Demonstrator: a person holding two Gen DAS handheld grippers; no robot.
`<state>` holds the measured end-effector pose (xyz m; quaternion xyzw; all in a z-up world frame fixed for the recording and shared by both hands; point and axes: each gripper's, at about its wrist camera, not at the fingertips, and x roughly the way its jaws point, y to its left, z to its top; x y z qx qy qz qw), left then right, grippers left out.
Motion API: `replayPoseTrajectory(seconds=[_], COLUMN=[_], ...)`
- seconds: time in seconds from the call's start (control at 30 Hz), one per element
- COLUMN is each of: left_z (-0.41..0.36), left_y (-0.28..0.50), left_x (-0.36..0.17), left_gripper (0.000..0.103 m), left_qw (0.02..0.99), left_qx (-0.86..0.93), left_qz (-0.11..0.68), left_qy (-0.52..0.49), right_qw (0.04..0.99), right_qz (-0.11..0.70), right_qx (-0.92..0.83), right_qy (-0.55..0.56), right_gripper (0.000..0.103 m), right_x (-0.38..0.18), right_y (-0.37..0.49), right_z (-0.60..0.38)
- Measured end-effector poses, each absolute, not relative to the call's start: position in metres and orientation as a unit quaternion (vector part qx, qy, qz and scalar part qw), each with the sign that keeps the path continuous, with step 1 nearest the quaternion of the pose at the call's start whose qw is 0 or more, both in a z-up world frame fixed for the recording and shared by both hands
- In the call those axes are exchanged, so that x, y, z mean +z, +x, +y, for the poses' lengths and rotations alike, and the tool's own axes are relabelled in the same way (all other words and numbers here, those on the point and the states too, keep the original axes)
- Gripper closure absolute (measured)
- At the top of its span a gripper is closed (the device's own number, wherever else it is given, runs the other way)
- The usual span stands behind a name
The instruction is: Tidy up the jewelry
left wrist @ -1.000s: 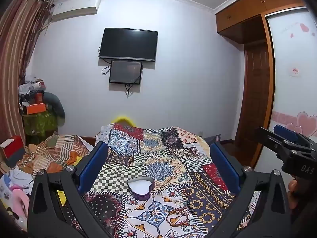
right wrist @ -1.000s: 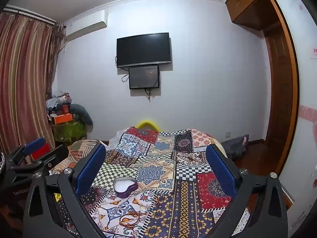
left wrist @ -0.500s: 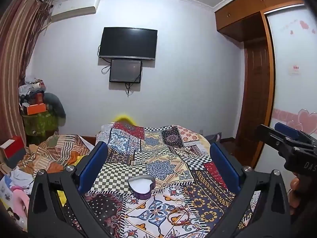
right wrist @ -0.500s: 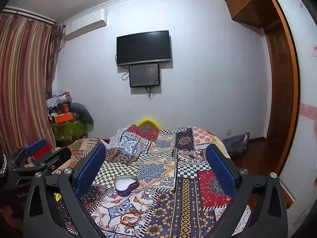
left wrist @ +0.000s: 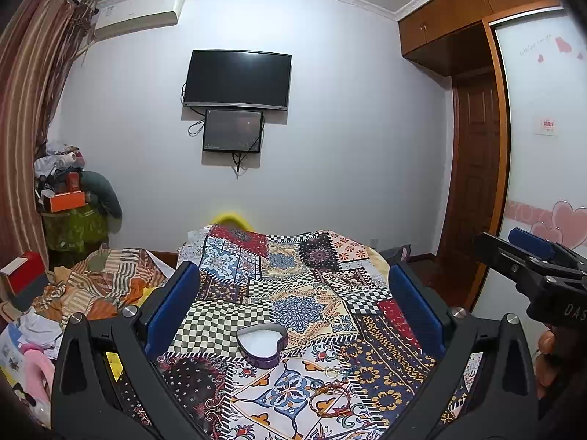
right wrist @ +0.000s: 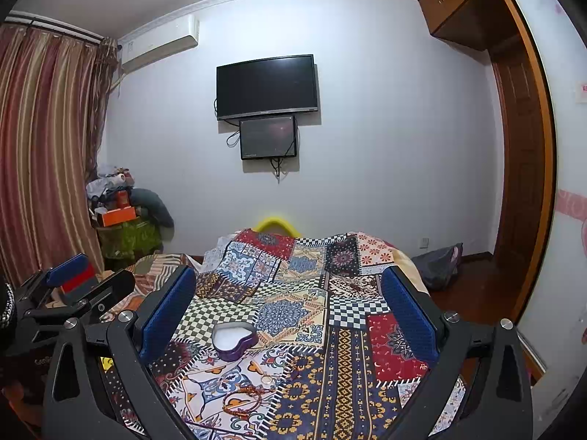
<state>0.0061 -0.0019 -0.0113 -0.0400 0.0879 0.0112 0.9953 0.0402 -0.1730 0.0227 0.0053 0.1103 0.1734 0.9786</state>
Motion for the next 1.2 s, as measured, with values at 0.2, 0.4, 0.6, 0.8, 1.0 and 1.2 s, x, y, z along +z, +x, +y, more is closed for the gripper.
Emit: replayPoseTrajectory(seconds=[0.2,0.4,0.6,0.8,1.0,1.2], left_z=[-0.001,-0.002,-0.003,-0.003,-0.003,-0.003], left_y=[0.005,0.006,0.007,0.007,0.008,0.008], left_x=[-0.011,-0.01,-0.01,-0.011,-0.012,-0.011], left_gripper=[0.0,0.0,0.0,0.0,0.0,0.0], left_qw=[0.995,0.995,0.995,0.995,0.995,0.995], left_qx=[0.004,0.007,0.006,0.007,0.008,0.008], left_qz=[0.089,0.09,0.093,0.093,0.093,0.093], left_qy=[-0.043,-0.04,-0.041,-0.041,-0.041,-0.041], right_qw=[0.979,0.978,0.979,0.979,0.979,0.978], right_qz=[0.111,0.112,0.112,0.112,0.112,0.114], right_qx=[0.174,0.173,0.173,0.172,0.172,0.173], right_qy=[0.005,0.005,0.004,0.005,0.005,0.005], right_gripper=[0.003,0.003,0.003,0.003,0.003,0.003], right_x=[0.024,0.024,0.022,0.016,0.014,0.013], right_y=[0.041,0.041,0.04,0.038,0.038,0.04], right_z=[-0.174,-0.173,-0.173,-0.173,-0.173,-0.174])
